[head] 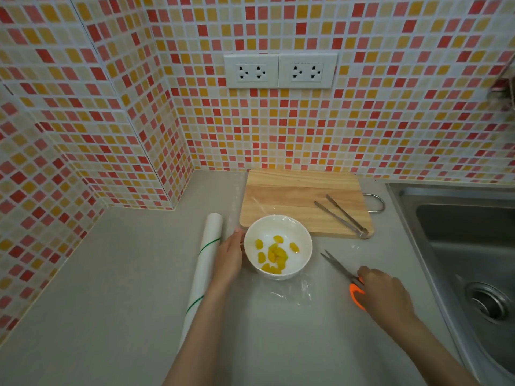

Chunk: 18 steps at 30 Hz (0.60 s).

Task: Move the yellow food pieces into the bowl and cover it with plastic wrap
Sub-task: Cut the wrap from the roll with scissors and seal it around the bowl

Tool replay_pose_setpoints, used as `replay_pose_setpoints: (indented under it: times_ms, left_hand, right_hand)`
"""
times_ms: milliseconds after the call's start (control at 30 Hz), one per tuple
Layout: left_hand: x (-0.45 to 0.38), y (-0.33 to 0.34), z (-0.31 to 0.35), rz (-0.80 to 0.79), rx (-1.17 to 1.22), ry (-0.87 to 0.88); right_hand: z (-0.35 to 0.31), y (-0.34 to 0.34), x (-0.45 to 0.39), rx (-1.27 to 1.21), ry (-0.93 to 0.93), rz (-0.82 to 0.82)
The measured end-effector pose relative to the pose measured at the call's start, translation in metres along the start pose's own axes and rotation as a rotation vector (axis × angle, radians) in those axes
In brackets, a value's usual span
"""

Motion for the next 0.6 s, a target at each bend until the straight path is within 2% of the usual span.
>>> replay_pose_setpoints:
  times_ms: [233, 400, 600]
  left_hand:
    - [-0.025, 0.021, 0.022, -0.190, -0.098, -0.018]
    - [-0.031, 0.022, 0.027, -0.158, -0.081, -0.004]
    - [-0.034, 0.029, 0.028, -0.150, -0.097, 0.028]
  right_hand:
    - [-0.002, 0.001, 0.009, 0.005, 0.003, 0.038]
    - [-0.008, 0.001, 0.010, -0.020, -0.025, 0.062]
    - [-0.014, 0.002, 0.010, 0.009, -0.058, -0.032]
Point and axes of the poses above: each hand's wrist, its own x-axis away from the middle knuckle, its own y-axis out of the palm, z = x × y, the point moved 10 cm from there along -x, towards the middle knuckle, and after that the axes turned 9 degrees about -y, right-handed, at the moved point
